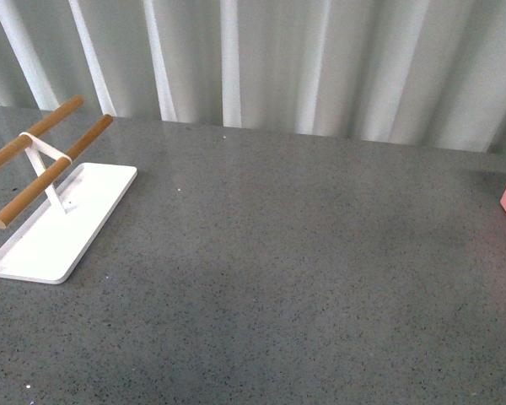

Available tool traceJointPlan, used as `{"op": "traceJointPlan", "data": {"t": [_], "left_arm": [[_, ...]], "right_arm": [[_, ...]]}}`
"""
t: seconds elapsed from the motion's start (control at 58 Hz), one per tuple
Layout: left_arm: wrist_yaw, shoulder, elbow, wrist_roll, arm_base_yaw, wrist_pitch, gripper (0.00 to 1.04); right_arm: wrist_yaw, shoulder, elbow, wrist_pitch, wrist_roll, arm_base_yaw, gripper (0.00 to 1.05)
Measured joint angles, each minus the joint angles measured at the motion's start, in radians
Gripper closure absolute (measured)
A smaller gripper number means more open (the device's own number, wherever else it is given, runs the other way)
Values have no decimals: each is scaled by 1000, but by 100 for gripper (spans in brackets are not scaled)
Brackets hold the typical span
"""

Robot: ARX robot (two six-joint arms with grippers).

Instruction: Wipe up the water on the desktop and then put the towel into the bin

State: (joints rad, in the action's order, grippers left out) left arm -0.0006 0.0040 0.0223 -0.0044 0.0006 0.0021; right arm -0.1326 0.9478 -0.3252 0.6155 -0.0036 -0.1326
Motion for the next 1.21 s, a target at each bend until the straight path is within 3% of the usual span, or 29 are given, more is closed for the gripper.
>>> {"op": "traceJointPlan", "data": {"t": [0.276, 0.328, 0.414, 1.208], "left_arm": [[0, 0, 0, 0, 0, 0, 7], [0, 0, 0, 0, 0, 0, 7], [1, 0, 0, 0, 0, 0, 7], [0, 0, 0, 0, 0, 0, 7]], "right_arm": [[48, -138, 140, 1, 0, 48, 101], [117, -177, 167, -11, 0, 97, 101], [120, -223, 195, -28, 0, 128, 101], [128, -610, 302, -275, 0, 130, 101]]}}
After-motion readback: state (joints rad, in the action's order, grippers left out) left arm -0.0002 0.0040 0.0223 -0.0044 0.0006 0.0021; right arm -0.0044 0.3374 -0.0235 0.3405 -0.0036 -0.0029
